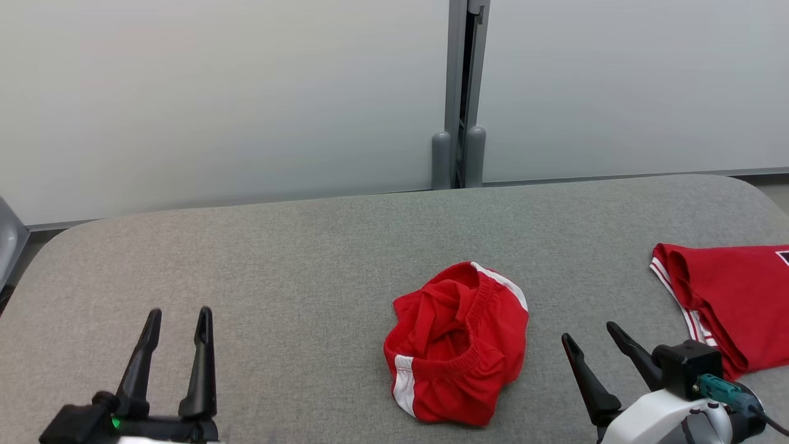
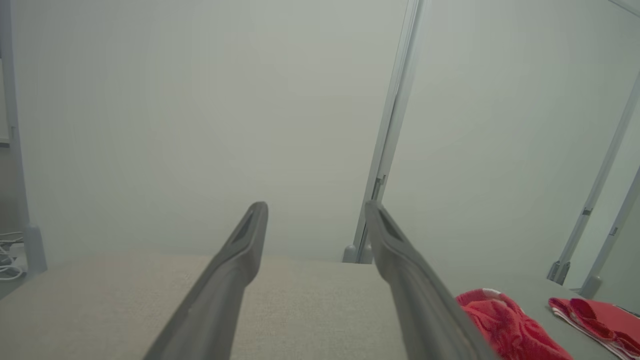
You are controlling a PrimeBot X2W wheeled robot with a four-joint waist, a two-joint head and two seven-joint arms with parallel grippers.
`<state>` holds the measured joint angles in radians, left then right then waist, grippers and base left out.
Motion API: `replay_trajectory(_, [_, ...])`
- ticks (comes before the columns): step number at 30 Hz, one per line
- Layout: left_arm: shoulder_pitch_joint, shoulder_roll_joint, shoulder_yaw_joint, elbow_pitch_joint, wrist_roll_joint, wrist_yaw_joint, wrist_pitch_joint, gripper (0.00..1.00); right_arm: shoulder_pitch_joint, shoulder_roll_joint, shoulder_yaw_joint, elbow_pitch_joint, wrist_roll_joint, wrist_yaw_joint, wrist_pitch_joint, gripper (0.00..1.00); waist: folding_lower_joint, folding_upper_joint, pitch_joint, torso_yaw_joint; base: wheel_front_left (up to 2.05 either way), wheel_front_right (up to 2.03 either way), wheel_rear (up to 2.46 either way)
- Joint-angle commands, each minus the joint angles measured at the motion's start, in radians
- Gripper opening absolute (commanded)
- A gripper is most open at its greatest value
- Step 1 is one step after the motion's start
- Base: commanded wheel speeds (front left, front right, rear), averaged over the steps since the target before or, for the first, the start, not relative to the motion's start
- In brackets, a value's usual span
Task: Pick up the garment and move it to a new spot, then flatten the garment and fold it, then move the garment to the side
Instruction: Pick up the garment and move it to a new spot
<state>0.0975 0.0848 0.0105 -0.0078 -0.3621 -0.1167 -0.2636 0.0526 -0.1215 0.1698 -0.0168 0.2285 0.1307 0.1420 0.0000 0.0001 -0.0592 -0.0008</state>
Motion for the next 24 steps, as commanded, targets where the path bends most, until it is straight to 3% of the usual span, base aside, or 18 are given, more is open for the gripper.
replay_trajectory(1, [0.032,0.006,0.010,-0.002,0.034,-0.006,0.000,1.00,0.012,-0.001,-0.008,0.002,0.001,0.000,0.001,1.00,0.0000,-0.0001,-0.007,0.012,0.00,0.00,0.00])
replay_trajectory(6, [0.127,0.013,0.036,0.043,0.136,0.018,0.000,1.00,0.021,0.001,-0.036,0.016,-0.002,0.000,0.001,1.00,0.0000,-0.0001,-0.007,0.017,0.00,0.00,0.00])
replay_trajectory(15, [0.154,0.009,0.054,0.136,0.144,0.064,0.023,1.00,0.050,0.014,-0.100,0.032,-0.017,0.000,0.017,1.00,0.0000,-0.0001,-0.005,0.023,0.00,0.00,0.00])
replay_trajectory(24, [0.142,0.019,0.049,0.135,0.115,0.050,0.042,1.00,0.056,0.029,-0.113,0.038,-0.021,0.000,0.024,1.00,0.0000,-0.0001,-0.005,0.017,0.00,0.00,0.00])
